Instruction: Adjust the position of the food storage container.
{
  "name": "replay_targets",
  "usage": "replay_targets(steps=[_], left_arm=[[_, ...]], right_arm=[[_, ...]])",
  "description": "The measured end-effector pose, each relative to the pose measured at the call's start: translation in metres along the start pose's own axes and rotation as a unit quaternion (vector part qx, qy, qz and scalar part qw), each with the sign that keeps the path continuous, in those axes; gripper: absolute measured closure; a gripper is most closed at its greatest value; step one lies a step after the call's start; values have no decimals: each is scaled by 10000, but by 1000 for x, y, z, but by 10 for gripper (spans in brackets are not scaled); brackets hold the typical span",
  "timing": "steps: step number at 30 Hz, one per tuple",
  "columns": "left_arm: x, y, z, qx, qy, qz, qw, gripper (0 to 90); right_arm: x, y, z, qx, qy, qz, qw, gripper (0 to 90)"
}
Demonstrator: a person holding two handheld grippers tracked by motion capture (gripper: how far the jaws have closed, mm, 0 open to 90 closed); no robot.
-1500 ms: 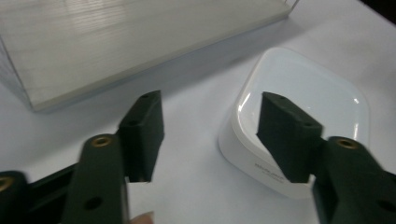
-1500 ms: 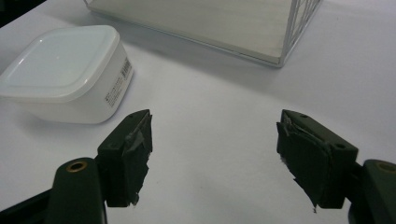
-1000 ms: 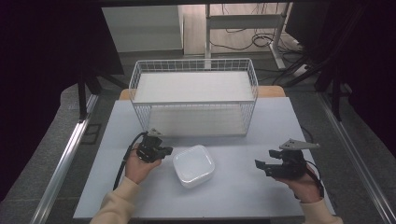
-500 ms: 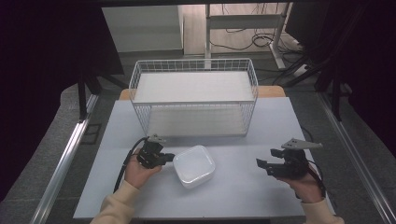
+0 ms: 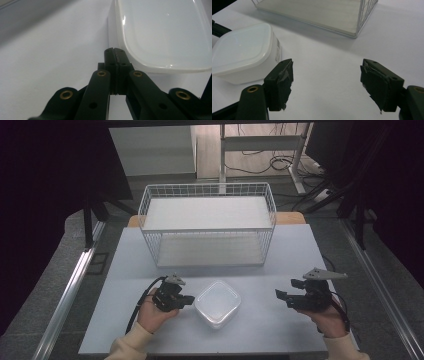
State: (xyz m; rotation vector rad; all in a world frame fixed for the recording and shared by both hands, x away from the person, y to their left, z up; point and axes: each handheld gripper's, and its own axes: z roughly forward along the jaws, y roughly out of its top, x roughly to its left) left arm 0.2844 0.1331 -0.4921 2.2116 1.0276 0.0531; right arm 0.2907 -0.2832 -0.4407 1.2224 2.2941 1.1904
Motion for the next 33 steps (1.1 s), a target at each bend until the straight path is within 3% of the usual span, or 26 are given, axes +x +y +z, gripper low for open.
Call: replay_targets(steps=[9,21,27,33], left_arm=[[-16,-1,4,72,-179,163,9997,897],[-40,3,17,225,-458,502,9974,896],[-51,4,22,281,-584,496,9967,896],[-52,4,22,264,-583,468,9968,895]], right_arm=[[0,1,-2,-24,-23,15,10000,256],[-1,1,-2,-9,-36,41,10000,256],[-2,0,0,34,-51,84,9999,257],[-1,0,0,42,-59,76,9999,255]])
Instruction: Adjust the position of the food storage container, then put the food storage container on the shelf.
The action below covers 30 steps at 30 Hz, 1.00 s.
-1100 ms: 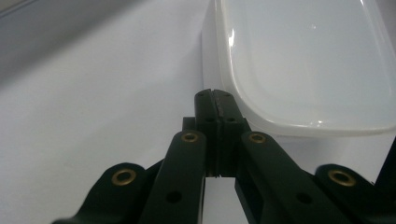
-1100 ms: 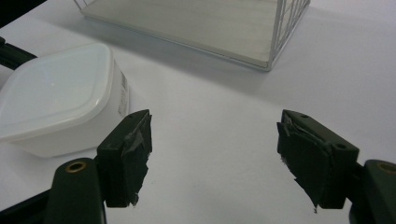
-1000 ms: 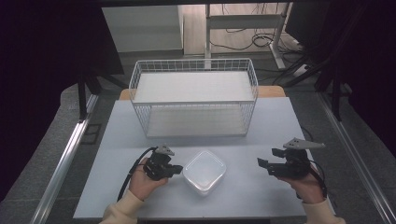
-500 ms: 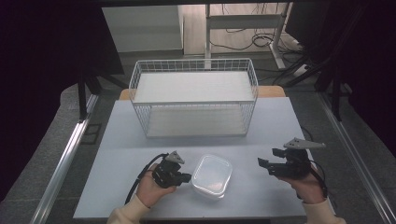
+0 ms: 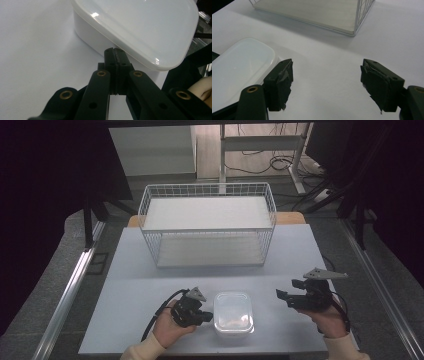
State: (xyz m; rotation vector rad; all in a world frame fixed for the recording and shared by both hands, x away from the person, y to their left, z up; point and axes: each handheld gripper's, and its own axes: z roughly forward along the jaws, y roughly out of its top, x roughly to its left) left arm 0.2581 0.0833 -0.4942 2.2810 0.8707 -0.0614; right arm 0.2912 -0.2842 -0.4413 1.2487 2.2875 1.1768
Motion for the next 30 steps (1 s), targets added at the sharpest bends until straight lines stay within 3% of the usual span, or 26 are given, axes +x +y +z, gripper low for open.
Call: replay_targets(steps=[5,7,9,11,16,30], left_arm=[[7,-1,-9,-208,138,-131,9996,883],[12,-4,-16,-455,288,-415,9977,836],[17,-5,-24,-691,424,-613,9948,706],[21,-7,-32,-987,479,-880,9901,551],[31,-11,-53,-1347,410,-1342,9809,354],[35,-13,-67,-1550,338,-1529,9754,305]], right_arm=[[0,1,-2,-36,-2,14,10000,254],[1,1,-3,-51,14,21,10000,252],[1,1,-3,-54,40,34,10000,249],[1,1,-3,-40,92,69,9999,246],[3,-1,-4,-28,233,138,9996,238],[8,-3,-2,-150,441,192,9987,220]])
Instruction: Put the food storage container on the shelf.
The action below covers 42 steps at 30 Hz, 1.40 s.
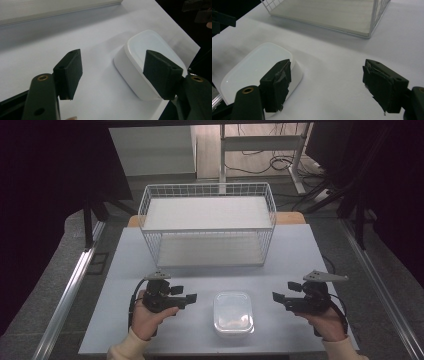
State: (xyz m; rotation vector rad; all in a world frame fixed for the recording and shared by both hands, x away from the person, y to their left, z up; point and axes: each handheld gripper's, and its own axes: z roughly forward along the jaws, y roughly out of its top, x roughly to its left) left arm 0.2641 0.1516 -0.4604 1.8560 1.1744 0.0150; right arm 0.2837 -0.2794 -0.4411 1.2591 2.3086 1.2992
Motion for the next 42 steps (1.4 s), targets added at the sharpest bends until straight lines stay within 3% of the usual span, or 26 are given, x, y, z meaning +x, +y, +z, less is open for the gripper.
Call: replay_targets(steps=[9,17,22,29,32,39,42], left_arm=[[-3,3,1,-40,-175,-106,9998,291],[-6,3,6,7,-334,-181,9993,290],[-10,2,16,103,-493,-297,9983,289],[-15,0,28,232,-693,-358,9967,296],[-14,-1,34,306,-836,-487,9948,302],[-16,-3,42,401,-877,-493,9941,308],[-19,-4,45,471,-874,-527,9937,309]], right_arm=[[12,-3,2,36,152,66,9999,211],[24,-6,10,69,362,305,9989,226],[30,-11,22,216,592,619,9961,233],[38,-14,32,357,716,756,9939,248],[42,-17,38,473,774,763,9929,256],[46,-20,46,575,869,799,9913,275],[45,-22,49,563,943,937,9895,298]])
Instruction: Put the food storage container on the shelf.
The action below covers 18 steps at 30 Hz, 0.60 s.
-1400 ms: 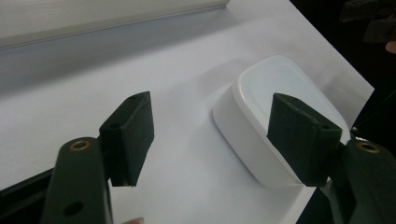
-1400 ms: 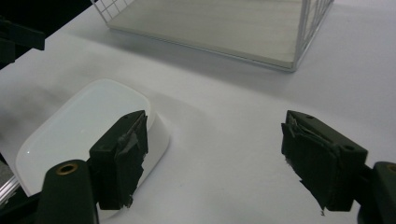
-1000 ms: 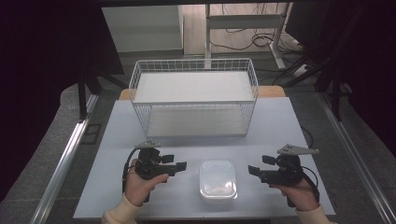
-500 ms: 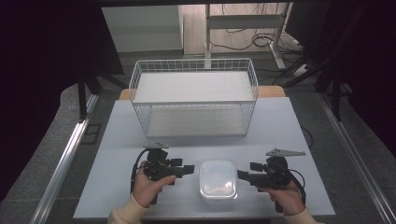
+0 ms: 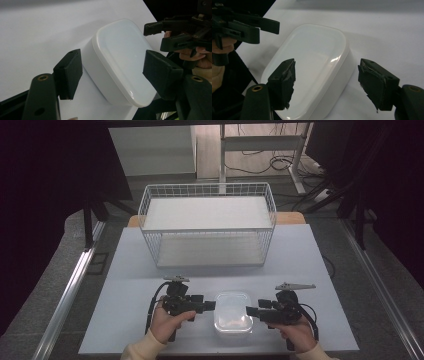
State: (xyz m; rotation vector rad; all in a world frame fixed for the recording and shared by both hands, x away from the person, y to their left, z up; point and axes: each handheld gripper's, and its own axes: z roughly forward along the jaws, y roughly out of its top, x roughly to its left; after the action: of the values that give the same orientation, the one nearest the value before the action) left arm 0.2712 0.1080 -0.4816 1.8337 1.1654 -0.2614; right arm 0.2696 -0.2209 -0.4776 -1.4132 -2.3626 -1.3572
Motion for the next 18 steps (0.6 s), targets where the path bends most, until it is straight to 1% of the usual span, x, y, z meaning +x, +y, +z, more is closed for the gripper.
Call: replay_targets(steps=[1,2,3,4,5,6,8,11,12,13,14,15,16,17,18], left_arm=[[0,0,0,0,0,0,10000,310],[0,-1,2,9,-90,-142,9999,312],[0,-1,2,9,-90,-142,9999,314],[2,-2,5,58,-219,-322,9992,316],[2,-2,5,58,-219,-322,9992,319],[3,-3,8,83,-216,-385,9990,319],[4,-4,13,192,-174,-374,9990,330],[4,-5,15,222,-171,-382,9989,355],[4,-5,17,242,-212,-414,9986,370],[6,-6,18,275,-295,-491,9980,370],[9,-8,22,352,-413,-652,9964,394],[9,-8,22,352,-413,-652,9964,404],[11,-10,25,375,-447,-745,9955,404],[11,-10,26,388,-439,-732,9956,439],[11,-10,26,391,-481,-734,9954,468]], right_arm=[[0,0,0,0,0,0,10000,298],[-1,-1,2,31,28,45,10000,304],[-1,-1,2,31,28,45,10000,304],[-2,-2,3,61,51,82,9999,311],[-2,-2,3,61,51,82,9999,311],[-2,-2,4,71,58,101,9999,314],[-2,-3,6,114,105,161,9997,327],[-3,-4,9,144,127,209,9996,332],[-4,-5,10,158,147,242,9995,340],[-4,-5,10,158,147,242,9995,340],[-4,-6,11,167,199,286,9993,351],[-4,-6,11,167,199,286,9993,351],[-4,-6,11,158,198,296,9992,356],[-4,-7,12,175,223,330,9991,375],[-5,-7,12,194,249,351,9989,394]])
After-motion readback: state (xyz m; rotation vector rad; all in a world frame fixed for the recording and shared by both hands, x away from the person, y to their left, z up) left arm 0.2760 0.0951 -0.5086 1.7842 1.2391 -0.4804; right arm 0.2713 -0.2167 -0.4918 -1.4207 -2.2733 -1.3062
